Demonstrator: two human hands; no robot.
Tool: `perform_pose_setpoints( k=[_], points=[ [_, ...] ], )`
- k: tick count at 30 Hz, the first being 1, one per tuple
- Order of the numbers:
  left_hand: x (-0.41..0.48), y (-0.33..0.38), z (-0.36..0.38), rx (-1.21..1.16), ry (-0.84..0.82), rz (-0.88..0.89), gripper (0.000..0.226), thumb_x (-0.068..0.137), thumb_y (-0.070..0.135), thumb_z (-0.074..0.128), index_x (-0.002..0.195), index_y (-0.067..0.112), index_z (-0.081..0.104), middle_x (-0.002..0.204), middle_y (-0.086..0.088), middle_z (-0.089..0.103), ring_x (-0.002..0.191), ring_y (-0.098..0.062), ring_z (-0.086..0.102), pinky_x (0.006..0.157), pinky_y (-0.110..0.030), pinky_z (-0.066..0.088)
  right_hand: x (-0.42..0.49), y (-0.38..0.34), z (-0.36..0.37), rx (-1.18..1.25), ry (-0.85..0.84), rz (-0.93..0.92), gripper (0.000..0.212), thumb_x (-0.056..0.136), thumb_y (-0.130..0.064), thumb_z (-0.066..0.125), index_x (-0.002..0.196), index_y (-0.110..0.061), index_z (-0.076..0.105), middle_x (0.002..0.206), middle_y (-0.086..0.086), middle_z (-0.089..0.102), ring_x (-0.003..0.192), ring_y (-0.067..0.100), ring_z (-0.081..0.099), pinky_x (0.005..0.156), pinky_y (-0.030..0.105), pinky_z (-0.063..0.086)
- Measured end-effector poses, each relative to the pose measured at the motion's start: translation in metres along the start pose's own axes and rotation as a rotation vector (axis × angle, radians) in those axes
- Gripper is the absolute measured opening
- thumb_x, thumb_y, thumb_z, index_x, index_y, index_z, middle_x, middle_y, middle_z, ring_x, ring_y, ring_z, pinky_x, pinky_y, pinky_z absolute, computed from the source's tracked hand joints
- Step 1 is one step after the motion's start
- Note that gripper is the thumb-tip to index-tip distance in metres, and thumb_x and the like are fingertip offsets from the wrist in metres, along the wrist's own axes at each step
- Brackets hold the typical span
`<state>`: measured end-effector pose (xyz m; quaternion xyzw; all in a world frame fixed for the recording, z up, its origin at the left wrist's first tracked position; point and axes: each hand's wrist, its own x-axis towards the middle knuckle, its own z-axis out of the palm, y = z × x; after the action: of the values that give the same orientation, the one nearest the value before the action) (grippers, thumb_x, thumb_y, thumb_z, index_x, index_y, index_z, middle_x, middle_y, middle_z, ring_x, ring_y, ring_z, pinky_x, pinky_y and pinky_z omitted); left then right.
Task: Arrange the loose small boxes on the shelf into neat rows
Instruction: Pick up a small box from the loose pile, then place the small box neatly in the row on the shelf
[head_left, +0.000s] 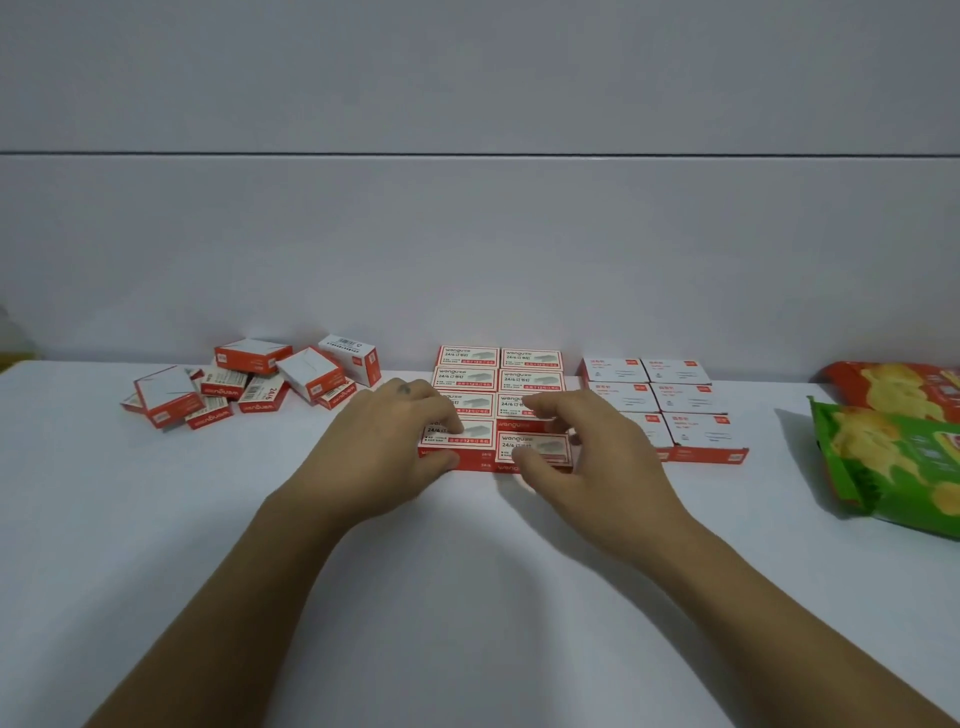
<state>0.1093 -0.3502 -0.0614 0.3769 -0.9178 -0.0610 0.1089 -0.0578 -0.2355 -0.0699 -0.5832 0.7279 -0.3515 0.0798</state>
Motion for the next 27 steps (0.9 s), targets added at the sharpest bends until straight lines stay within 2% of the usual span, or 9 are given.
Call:
perform_pose_setpoints(
  k=[2,7,13,16,20,23,25,27],
  points=[
    [-0.001,0.003,-0.001,0.028,0.004,0.014,0.034,0.086,0.051,0.059,0.116,0.036,0.057,0.131,0.013,0.053,0.118,-0.01,0.045,0.098,-0.031,0.038,0.002,-0.001,0.002,-0.115,-0.009,-0.09,0.054,0.083,-0.04,0.067,0.133,-0.027,0.051,0.131,-0.013,0.051,0.119,0.006,0.046,0.094,0.016,0.031],
    [-0.003,0.002,-0.011,0.044,0.001,0.031,0.042,0.085,0.057,0.055,0.121,0.037,0.056,0.131,0.012,0.054,0.119,-0.01,0.046,0.101,-0.034,0.036,0.017,-0.01,0.005,-0.246,-0.067,-0.187,0.066,0.082,-0.046,0.064,0.141,-0.027,0.042,0.146,-0.007,0.04,0.134,0.012,0.034,0.11,0.027,0.025],
    [-0.006,-0.018,-0.029,0.061,0.118,-0.031,0.039,0.086,0.053,0.056,0.12,0.034,0.056,0.13,0.009,0.055,0.121,-0.013,0.047,0.099,-0.036,0.038,0.038,-0.035,0.008,-0.319,-0.156,-0.244,0.066,0.086,-0.046,0.058,0.144,-0.029,0.033,0.153,-0.005,0.027,0.139,0.017,0.024,0.112,0.033,0.018],
    [-0.012,-0.044,-0.034,0.065,0.164,-0.136,0.034,0.085,0.05,0.058,0.115,0.034,0.06,0.124,0.009,0.059,0.113,-0.013,0.051,0.095,-0.037,0.043,0.049,-0.052,0.022,-0.3,-0.155,-0.284,0.062,0.087,-0.044,0.057,0.143,-0.028,0.035,0.153,-0.002,0.028,0.139,0.019,0.025,0.113,0.035,0.02],
    [-0.024,-0.08,-0.034,0.062,0.27,-0.337,0.031,0.085,0.049,0.058,0.111,0.032,0.062,0.119,0.006,0.062,0.107,-0.018,0.055,0.088,-0.038,0.047,0.068,-0.074,0.045,-0.316,-0.19,-0.304,0.058,0.087,-0.044,0.055,0.14,-0.026,0.038,0.149,0.0,0.035,0.135,0.021,0.032,0.11,0.037,0.023],
    [-0.036,-0.105,-0.028,0.091,0.351,-0.489,0.033,0.085,0.045,0.06,0.113,0.027,0.062,0.116,0.001,0.063,0.106,-0.024,0.054,0.086,-0.039,0.044,0.084,-0.088,0.061,-0.329,-0.19,-0.306,0.052,0.087,-0.043,0.054,0.134,-0.023,0.045,0.137,0.002,0.046,0.123,0.024,0.042,0.102,0.038,0.032],
    [-0.043,-0.115,-0.022,0.079,0.41,-0.527,0.032,0.084,0.044,0.061,0.111,0.026,0.063,0.11,0.0,0.065,0.103,-0.025,0.055,0.084,-0.039,0.042,0.097,-0.094,0.073,-0.361,-0.188,-0.296,0.046,0.088,-0.04,0.053,0.13,-0.021,0.048,0.128,0.004,0.052,0.115,0.025,0.048,0.094,0.038,0.036],
    [-0.045,-0.115,-0.017,0.067,0.417,-0.534,0.034,0.084,0.043,0.061,0.114,0.028,0.062,0.114,0.001,0.064,0.106,-0.024,0.053,0.086,-0.038,0.04,0.112,-0.097,0.083,-0.397,-0.194,-0.276,0.042,0.09,-0.038,0.051,0.127,-0.019,0.049,0.122,0.006,0.054,0.109,0.026,0.052,0.088,0.037,0.037]
  ],
)
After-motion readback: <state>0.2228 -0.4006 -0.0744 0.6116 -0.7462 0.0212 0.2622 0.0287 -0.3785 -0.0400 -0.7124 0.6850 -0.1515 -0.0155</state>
